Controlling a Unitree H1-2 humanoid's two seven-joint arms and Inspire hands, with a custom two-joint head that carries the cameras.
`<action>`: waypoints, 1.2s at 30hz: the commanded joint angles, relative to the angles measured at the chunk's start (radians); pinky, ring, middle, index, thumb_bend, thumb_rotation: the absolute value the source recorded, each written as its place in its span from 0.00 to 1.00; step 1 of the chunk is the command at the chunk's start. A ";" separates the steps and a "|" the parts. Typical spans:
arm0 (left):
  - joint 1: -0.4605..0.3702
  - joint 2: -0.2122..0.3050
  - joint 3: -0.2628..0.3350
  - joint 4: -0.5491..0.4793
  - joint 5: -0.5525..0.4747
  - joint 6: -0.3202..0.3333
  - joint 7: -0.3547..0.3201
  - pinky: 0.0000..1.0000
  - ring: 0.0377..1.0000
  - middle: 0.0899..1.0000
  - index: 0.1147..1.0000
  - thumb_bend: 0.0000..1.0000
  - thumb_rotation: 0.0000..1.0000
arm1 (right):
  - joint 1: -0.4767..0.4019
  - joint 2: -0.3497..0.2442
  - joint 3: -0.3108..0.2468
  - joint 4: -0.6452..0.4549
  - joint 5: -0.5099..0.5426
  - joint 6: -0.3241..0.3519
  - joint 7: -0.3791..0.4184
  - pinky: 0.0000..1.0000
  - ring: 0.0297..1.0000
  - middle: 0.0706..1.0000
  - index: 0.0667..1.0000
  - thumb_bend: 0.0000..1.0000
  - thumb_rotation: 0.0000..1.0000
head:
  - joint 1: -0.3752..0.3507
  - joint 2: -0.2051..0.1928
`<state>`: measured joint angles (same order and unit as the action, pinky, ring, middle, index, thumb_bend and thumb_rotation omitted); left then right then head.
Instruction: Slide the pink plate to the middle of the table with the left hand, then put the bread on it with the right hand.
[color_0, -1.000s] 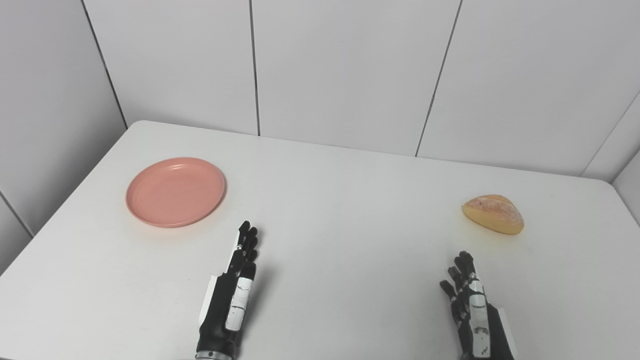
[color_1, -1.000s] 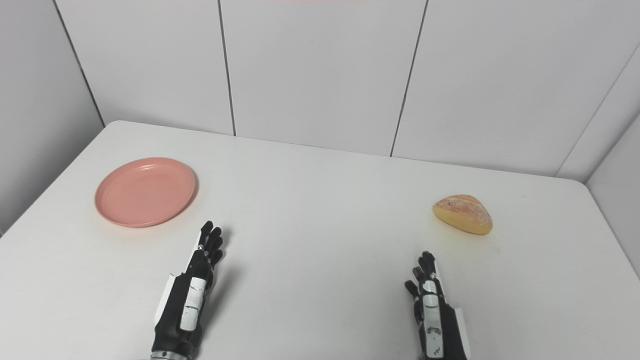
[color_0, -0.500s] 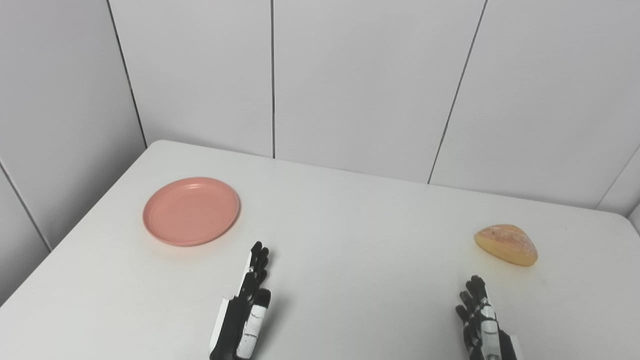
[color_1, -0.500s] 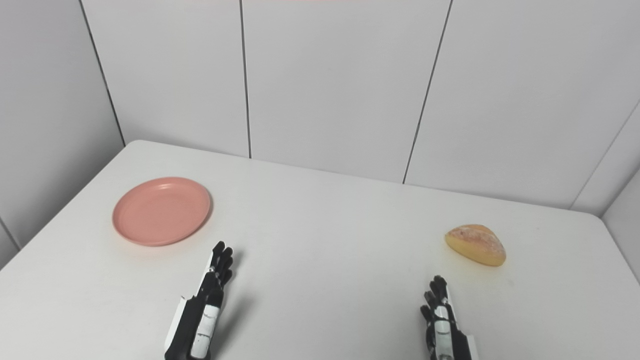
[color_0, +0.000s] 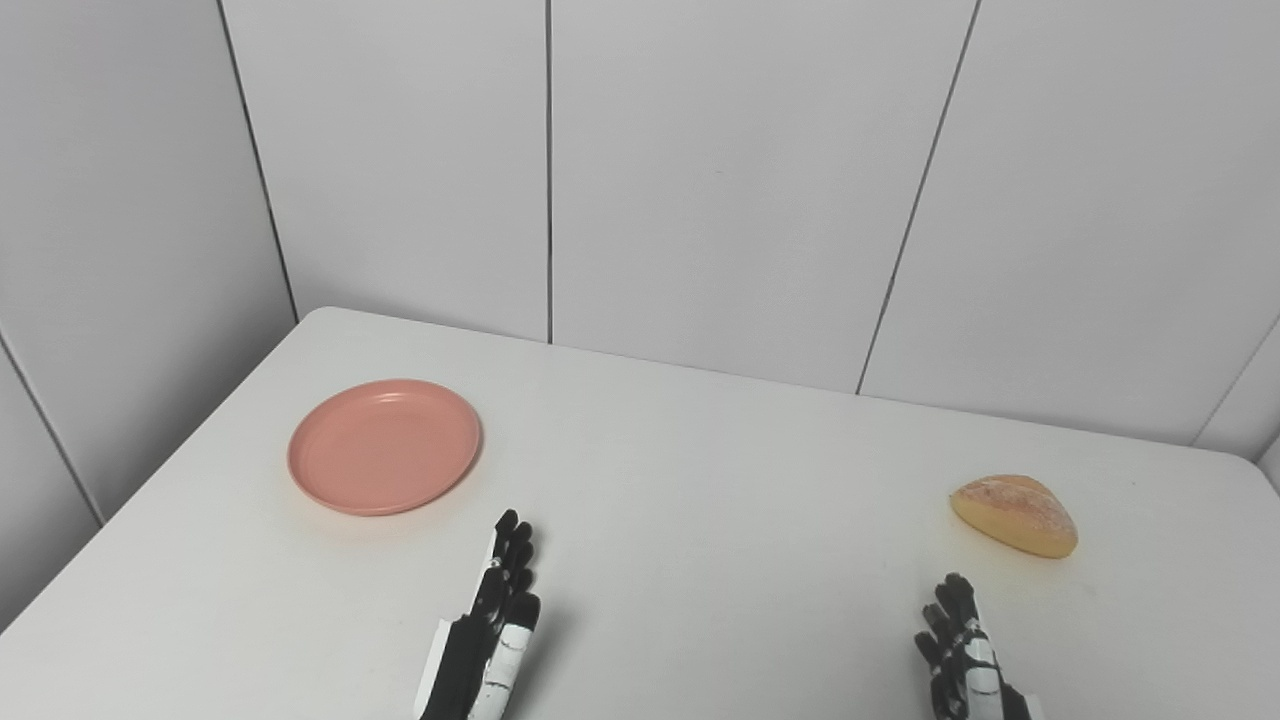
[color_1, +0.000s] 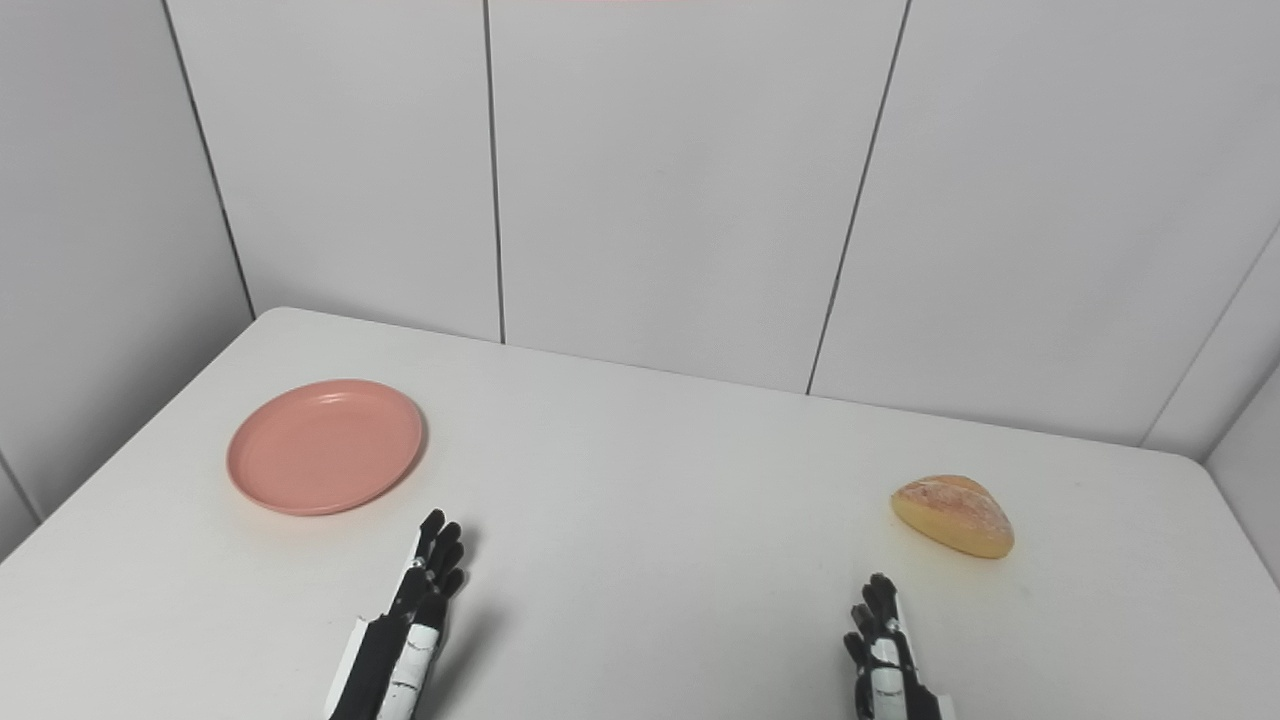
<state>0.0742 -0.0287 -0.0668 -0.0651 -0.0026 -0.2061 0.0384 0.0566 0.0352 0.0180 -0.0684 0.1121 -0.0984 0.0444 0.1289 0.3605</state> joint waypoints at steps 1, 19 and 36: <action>-0.118 -0.025 0.007 0.011 -0.011 0.042 0.002 1.00 0.98 0.99 1.00 0.90 0.90 | 0.025 -0.001 -0.006 0.028 0.006 -0.019 0.003 1.00 1.00 1.00 0.97 0.77 0.99 | 0.000 0.003; -0.407 0.174 0.178 -0.109 -0.116 0.312 -0.059 0.90 0.92 0.90 0.93 0.99 0.90 | 0.034 0.002 -0.001 0.001 -0.004 0.002 -0.001 1.00 0.99 1.00 0.96 0.75 1.00 | 0.005 0.021; -0.629 0.371 0.330 0.166 -0.182 0.255 -0.082 0.88 0.88 0.91 0.90 1.00 0.87 | 0.035 0.009 0.003 -0.002 -0.006 0.001 -0.002 1.00 0.98 0.98 0.96 0.76 1.00 | 0.005 0.035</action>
<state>-0.5040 0.3054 0.2506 0.1147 -0.1767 0.0985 -0.0345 0.0646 0.0562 0.0316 -0.0943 0.1072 -0.0975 0.0423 0.1335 0.3942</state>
